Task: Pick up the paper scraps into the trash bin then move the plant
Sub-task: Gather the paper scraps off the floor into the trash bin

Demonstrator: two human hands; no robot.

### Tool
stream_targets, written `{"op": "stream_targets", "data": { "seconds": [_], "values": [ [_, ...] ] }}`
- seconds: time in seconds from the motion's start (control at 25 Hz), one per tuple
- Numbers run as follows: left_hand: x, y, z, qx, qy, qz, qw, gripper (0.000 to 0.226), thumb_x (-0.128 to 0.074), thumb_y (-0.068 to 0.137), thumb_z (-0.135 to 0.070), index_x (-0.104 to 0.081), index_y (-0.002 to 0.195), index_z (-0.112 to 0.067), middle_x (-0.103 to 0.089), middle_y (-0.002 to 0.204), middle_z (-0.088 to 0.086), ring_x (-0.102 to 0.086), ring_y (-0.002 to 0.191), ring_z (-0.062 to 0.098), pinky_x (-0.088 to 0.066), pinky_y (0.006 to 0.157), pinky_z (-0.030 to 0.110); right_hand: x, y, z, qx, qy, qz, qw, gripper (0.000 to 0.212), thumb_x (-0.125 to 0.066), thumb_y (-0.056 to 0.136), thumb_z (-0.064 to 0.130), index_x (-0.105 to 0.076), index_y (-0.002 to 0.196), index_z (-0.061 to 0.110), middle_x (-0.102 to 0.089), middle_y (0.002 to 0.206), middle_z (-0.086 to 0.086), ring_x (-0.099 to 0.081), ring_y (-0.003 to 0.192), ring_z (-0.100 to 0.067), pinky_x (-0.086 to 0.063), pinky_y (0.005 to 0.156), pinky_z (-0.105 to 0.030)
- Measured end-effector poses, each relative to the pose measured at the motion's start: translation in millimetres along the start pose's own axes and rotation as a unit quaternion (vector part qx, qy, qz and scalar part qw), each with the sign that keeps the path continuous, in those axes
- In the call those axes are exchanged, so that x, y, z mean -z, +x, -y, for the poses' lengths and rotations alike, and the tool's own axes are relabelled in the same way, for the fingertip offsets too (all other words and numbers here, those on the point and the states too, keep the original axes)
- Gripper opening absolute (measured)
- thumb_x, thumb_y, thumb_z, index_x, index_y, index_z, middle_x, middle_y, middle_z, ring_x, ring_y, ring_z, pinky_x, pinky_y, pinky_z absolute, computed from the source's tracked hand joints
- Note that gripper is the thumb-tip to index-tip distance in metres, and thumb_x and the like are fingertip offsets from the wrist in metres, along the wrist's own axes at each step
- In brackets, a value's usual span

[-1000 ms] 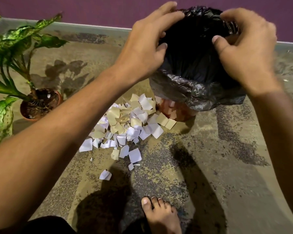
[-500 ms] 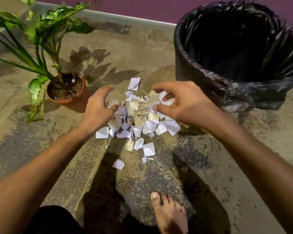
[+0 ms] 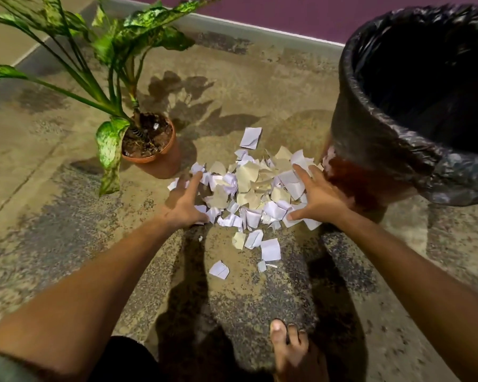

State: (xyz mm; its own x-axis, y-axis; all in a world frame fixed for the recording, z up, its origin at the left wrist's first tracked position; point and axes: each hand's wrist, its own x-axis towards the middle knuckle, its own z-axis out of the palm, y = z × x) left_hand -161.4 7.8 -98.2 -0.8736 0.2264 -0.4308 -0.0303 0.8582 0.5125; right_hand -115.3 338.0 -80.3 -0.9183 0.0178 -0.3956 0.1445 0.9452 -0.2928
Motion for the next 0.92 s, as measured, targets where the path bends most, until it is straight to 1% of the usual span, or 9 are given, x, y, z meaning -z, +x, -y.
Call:
{"op": "stream_targets", "data": {
  "seconds": [0.12, 0.2, 0.32, 0.4, 0.48, 0.56, 0.64, 0.8, 0.92],
  "values": [
    [-3.0, -1.0, -18.9, -0.022, 0.033, -0.017, 0.999, 0.118, -0.086, 0.058, -0.02, -0.013, 0.148, -0.035, -0.025, 0.146, 0.012, -0.048, 0.121, 0.033, -0.047, 0.1, 0.043, -8.2, 12.7, 5.4, 0.048, 0.001, -0.012, 0.999, 0.123, -0.083, 0.058, 0.061, 0.001, 0.147, 0.053, -0.002, 0.164, 0.004, -0.029, 0.145, -0.032, -0.04, 0.105, -0.048],
    [-4.9, -2.7, -29.2, -0.027, 0.026, -0.008, 0.999, 0.111, -0.085, 0.062, -0.016, -0.017, 0.149, -0.033, -0.023, 0.148, 0.014, -0.041, 0.129, 0.034, -0.042, 0.105, 0.039, -6.7, 22.7, 13.0, 0.081, 0.009, -0.01, 0.997, 0.117, -0.082, 0.06, 0.059, 0.0, 0.144, 0.059, -0.002, 0.164, 0.006, -0.034, 0.143, -0.031, -0.041, 0.104, -0.046],
    [-5.7, -9.4, -39.9, -0.044, 0.039, 0.015, 0.998, 0.102, -0.081, 0.069, -0.013, -0.022, 0.151, -0.025, -0.029, 0.145, 0.016, -0.038, 0.13, 0.033, -0.039, 0.102, 0.031, -7.3, 33.8, 36.0, 0.136, 0.007, -0.002, 0.991, 0.11, -0.081, 0.067, 0.049, -0.004, 0.145, 0.059, -0.002, 0.163, 0.009, -0.043, 0.136, -0.028, -0.045, 0.096, -0.037],
    [-6.2, -14.1, -45.8, -0.047, 0.055, 0.034, 0.997, 0.092, -0.078, 0.072, -0.014, -0.029, 0.148, -0.024, -0.038, 0.136, 0.015, -0.045, 0.122, 0.032, -0.041, 0.1, 0.032, -11.0, 38.1, 52.6, 0.165, -0.029, 0.009, 0.986, 0.101, -0.078, 0.074, 0.039, -0.01, 0.148, 0.054, -0.003, 0.163, 0.005, -0.047, 0.132, -0.028, -0.046, 0.094, -0.035],
    [-5.9, -17.6, -48.0, -0.048, 0.07, 0.047, 0.995, 0.077, -0.076, 0.073, -0.013, -0.043, 0.142, -0.022, -0.045, 0.131, 0.013, -0.051, 0.117, 0.03, -0.045, 0.101, 0.033, -17.5, 37.4, 70.9, 0.193, -0.081, 0.004, 0.978, 0.085, -0.071, 0.083, 0.022, -0.024, 0.15, 0.045, -0.009, 0.163, -0.001, -0.051, 0.129, -0.03, -0.049, 0.09, -0.038],
    [-4.9, -18.7, -48.1, -0.057, 0.079, 0.045, 0.994, 0.062, -0.073, 0.073, -0.01, -0.056, 0.132, -0.018, -0.056, 0.129, 0.011, -0.056, 0.115, 0.025, -0.047, 0.099, 0.033, -23.7, 31.9, 84.5, 0.208, -0.116, -0.01, 0.971, 0.069, -0.06, 0.084, 0.003, -0.043, 0.144, 0.034, -0.02, 0.16, -0.004, -0.056, 0.121, -0.033, -0.053, 0.082, -0.039],
    [-4.7, -20.2, -47.7, -0.057, 0.078, 0.037, 0.995, 0.05, -0.071, 0.074, -0.007, -0.064, 0.123, -0.013, -0.064, 0.125, 0.008, -0.059, 0.113, 0.023, -0.048, 0.097, 0.029, -26.6, 25.8, 90.4, 0.212, -0.138, -0.02, 0.967, 0.06, -0.056, 0.081, -0.004, -0.057, 0.133, 0.026, -0.032, 0.156, -0.004, -0.062, 0.109, -0.034, -0.054, 0.075, -0.038],
    [-4.9, -21.5, -48.9, -0.057, 0.112, 0.022, 0.992, 0.029, -0.068, 0.078, -0.007, -0.07, 0.107, -0.008, -0.07, 0.106, 0.009, -0.062, 0.096, 0.025, -0.047, 0.079, 0.029, -26.3, 16.4, 91.7, 0.208, -0.163, -0.029, 0.964, 0.038, -0.057, 0.083, 0.003, -0.068, 0.118, 0.015, -0.051, 0.14, -0.004, -0.065, 0.1, -0.034, -0.051, 0.075, -0.036],
    [3.2, -18.6, -52.6, -0.055, 0.132, 0.022, 0.99, 0.004, -0.065, 0.079, -0.006, -0.068, 0.082, -0.004, -0.065, 0.076, 0.008, -0.055, 0.071, 0.022, -0.037, 0.054, 0.024, -19.7, 10.2, 84.3, 0.178, -0.149, -0.043, 0.972, 0.04, -0.055, 0.085, 0.003, -0.066, 0.121, 0.014, -0.05, 0.141, -0.003, -0.063, 0.107, -0.031, -0.051, 0.08, -0.035]
  ]
}}
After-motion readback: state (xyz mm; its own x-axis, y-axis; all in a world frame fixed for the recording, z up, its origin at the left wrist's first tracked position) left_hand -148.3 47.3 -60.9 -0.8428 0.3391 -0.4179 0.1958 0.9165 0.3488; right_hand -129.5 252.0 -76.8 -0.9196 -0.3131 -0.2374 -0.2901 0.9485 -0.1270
